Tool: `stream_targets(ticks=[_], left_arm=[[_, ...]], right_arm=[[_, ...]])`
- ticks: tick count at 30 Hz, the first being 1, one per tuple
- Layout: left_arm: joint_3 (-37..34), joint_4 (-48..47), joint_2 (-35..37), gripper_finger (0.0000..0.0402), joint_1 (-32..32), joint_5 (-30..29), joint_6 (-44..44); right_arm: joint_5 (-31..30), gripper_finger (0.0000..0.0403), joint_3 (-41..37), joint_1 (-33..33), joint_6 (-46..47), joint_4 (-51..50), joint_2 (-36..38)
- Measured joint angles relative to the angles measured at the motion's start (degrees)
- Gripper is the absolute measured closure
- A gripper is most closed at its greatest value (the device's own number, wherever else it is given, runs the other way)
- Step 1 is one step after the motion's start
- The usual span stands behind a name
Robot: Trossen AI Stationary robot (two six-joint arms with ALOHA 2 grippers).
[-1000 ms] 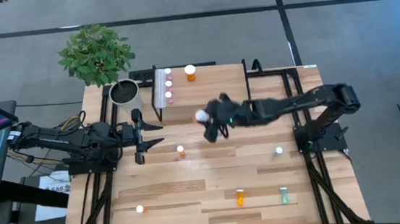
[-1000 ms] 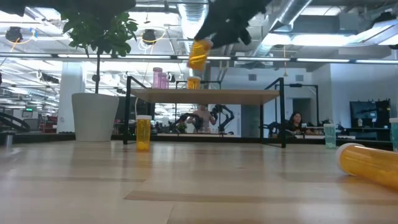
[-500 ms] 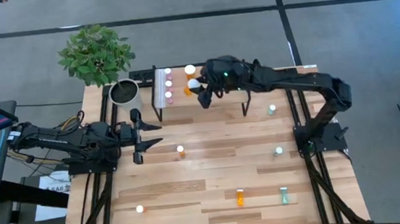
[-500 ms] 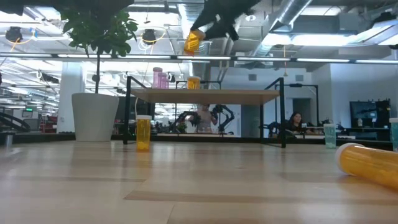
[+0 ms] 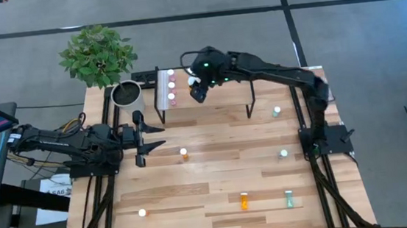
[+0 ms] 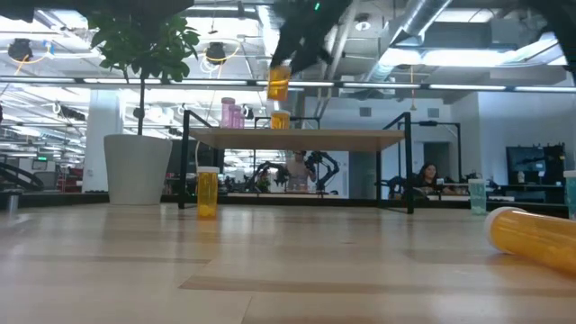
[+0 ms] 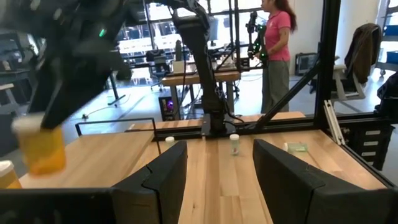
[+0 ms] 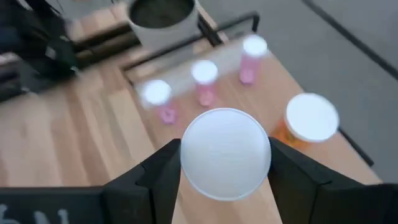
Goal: Pick and place medicine bottles onto shelf by color
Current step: Put the large orange pill bottle on the shelf aligned with the other large orange pill bottle
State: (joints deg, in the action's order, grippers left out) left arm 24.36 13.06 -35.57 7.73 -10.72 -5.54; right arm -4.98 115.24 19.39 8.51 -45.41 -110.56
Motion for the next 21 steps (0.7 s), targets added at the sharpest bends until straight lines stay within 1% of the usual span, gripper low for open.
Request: stream_targets(ticks=[3,9,12,21], left_arm=[[0.00,-0.11,0.00,0.0229,0.02,0.02,0.00],[0.00,-0.37,0.00,0.0229,0.02,0.02,-0.07],[0.00,-0.37,0.00,0.0229,0.02,0.02,-0.24],[-0.02,-0.33,0.00,0.0229,0.02,0.02,-0.39]], right_arm=[[0.36,0.0180,-0.02,0.83,0.11,-0.76,-2.16],[0.76,0.0180,0.09,2.26,0.53,-0.61,-4.21],[2.17,0.0179,0.00,2.52,1.36,-0.94,-4.35],[2.64,0.0178,0.07,1.54,3.42,-0.91,-4.24]])
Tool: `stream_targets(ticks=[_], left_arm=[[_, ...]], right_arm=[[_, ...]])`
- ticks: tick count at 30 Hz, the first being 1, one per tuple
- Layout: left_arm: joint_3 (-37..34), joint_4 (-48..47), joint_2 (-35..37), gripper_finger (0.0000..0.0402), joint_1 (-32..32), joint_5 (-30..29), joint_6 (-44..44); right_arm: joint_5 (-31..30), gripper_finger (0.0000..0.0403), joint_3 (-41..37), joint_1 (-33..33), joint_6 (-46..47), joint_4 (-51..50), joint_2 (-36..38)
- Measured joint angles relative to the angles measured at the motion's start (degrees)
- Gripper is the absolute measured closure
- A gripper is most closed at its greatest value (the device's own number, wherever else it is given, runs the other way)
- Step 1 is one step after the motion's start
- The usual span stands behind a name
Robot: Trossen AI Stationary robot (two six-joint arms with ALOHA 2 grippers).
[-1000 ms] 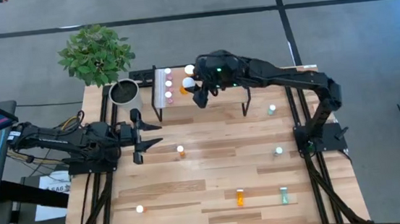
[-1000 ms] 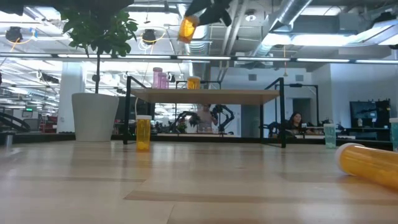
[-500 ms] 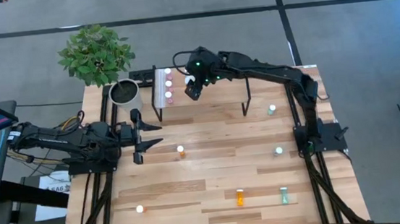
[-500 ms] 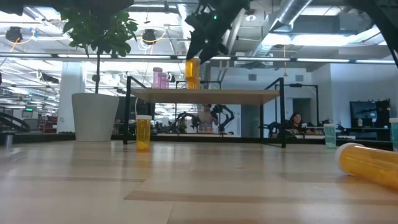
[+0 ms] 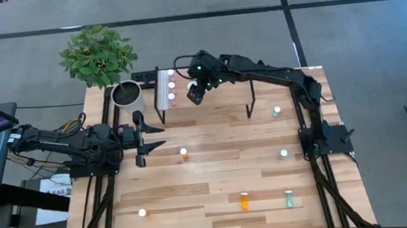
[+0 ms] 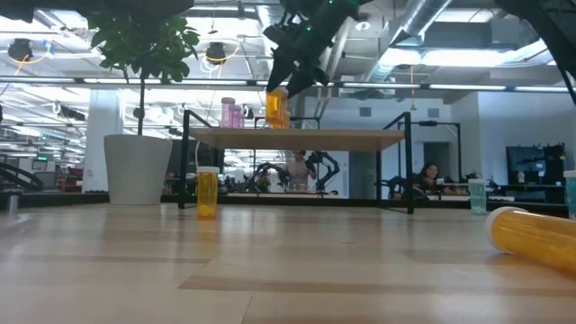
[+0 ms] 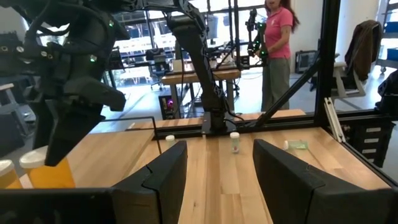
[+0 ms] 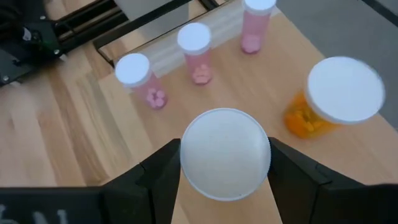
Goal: Pick and place medicine bottles onto shelf by color
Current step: Put the large orange pill bottle on the shelf aligned with the other large orange pill bottle
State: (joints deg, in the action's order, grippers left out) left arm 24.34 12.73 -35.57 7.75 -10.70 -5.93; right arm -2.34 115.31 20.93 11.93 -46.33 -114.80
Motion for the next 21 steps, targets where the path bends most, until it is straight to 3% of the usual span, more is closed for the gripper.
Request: stream_targets(ticks=[21], left_arm=[[-0.02,0.05,0.00,0.0229,0.00,0.00,0.06]], right_arm=[[0.91,0.0176,-1.25,0.04,1.24,1.75,-0.79]])
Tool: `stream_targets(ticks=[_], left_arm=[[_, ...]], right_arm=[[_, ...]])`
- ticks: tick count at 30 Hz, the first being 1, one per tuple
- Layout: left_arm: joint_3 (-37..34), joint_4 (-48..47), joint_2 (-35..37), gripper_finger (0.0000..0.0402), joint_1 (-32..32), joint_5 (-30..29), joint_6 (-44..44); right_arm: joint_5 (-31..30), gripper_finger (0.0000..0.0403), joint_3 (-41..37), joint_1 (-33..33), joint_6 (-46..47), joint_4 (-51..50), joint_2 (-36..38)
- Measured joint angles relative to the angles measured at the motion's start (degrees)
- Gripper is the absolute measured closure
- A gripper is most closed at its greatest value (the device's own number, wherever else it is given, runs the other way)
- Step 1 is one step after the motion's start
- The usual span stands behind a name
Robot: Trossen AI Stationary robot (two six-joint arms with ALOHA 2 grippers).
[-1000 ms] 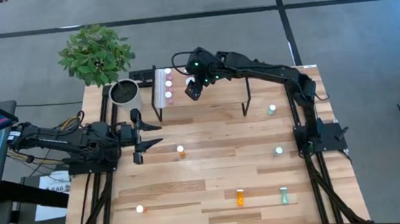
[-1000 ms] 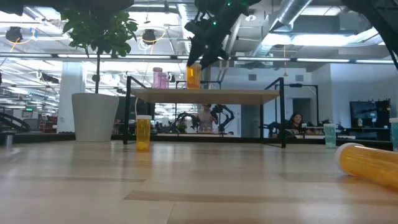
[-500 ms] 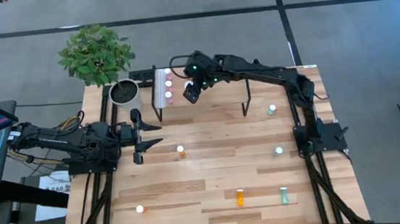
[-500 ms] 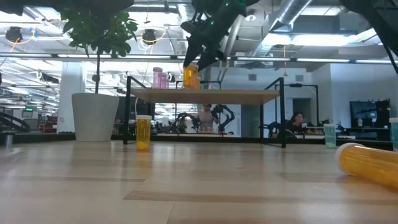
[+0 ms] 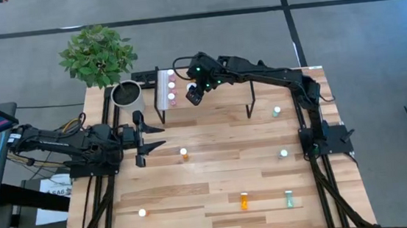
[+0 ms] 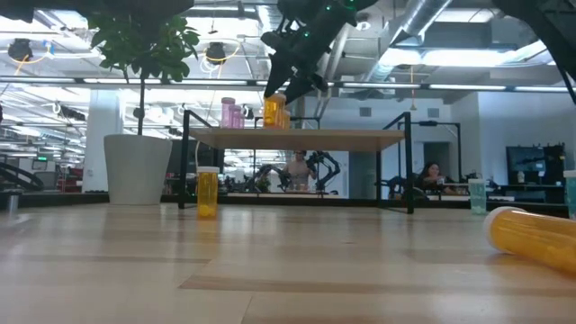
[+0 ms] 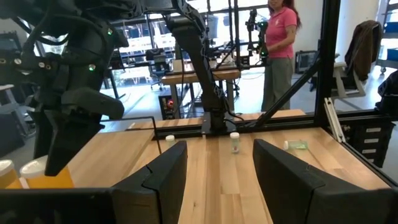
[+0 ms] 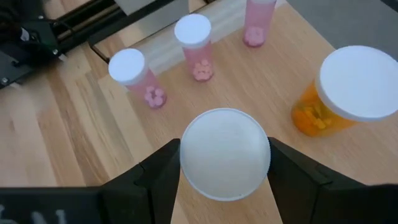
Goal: Pick and place medicine bottles onto shelf by color
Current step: Put the large orange pill bottle on the shelf aligned with the other large orange pill bottle
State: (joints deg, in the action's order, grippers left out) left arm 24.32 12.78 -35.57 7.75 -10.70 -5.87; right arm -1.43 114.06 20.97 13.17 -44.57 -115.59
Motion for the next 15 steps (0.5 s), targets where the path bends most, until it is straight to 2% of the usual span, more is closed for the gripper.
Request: stream_targets(ticks=[15], left_arm=[[0.00,0.00,0.00,0.0229,0.00,0.00,0.02]], right_arm=[[0.00,0.0143,0.00,-0.04,-0.11,0.04,0.00]])
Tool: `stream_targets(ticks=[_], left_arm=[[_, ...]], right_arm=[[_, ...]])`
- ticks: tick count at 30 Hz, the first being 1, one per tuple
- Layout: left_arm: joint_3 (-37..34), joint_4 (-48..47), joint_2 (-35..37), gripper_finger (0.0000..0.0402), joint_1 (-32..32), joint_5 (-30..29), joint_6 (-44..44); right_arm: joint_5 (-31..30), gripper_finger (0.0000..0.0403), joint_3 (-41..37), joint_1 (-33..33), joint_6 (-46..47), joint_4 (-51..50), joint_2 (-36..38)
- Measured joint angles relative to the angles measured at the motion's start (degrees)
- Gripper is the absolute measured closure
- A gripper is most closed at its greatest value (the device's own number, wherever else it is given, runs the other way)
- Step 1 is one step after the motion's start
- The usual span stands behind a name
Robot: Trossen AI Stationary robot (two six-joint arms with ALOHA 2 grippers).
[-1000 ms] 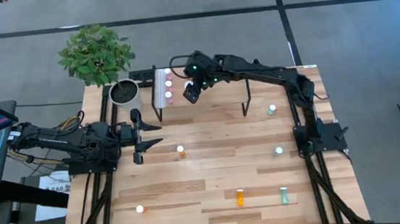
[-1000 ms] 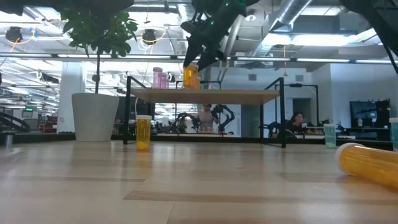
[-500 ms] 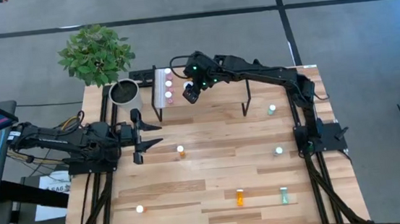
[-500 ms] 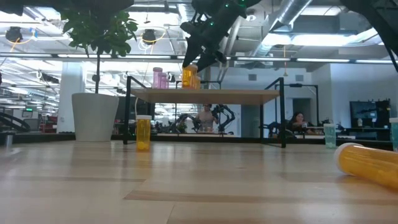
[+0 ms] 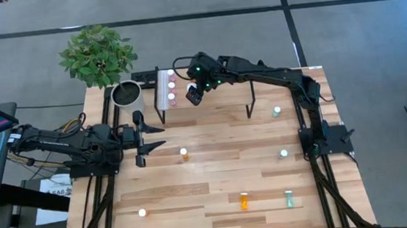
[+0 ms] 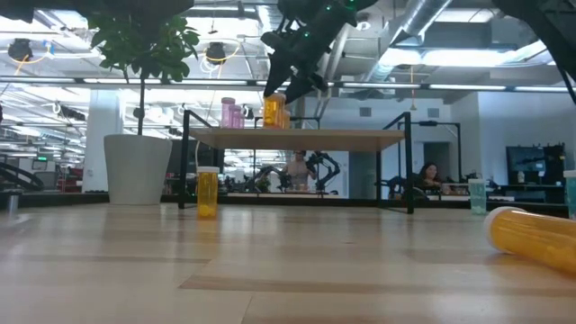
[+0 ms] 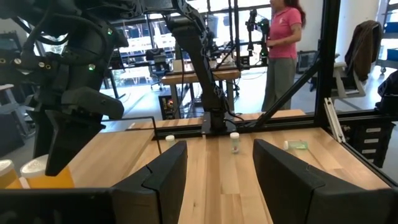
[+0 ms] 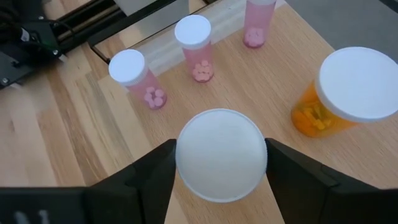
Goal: Pick and place medicine bottles onto shelf by color
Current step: Put the large orange pill bottle on the shelf aligned with the other large orange pill bottle, then put the top green pill bottle on the shelf
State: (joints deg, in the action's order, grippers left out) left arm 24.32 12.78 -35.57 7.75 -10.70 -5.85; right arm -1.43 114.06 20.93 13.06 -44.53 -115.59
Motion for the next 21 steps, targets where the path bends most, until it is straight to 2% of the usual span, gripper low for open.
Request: stream_targets(ticks=[21], left_arm=[[0.00,0.26,0.00,0.0229,0.00,0.04,0.42]], right_arm=[[-0.02,0.0142,0.03,0.22,0.59,-0.24,0.45]])
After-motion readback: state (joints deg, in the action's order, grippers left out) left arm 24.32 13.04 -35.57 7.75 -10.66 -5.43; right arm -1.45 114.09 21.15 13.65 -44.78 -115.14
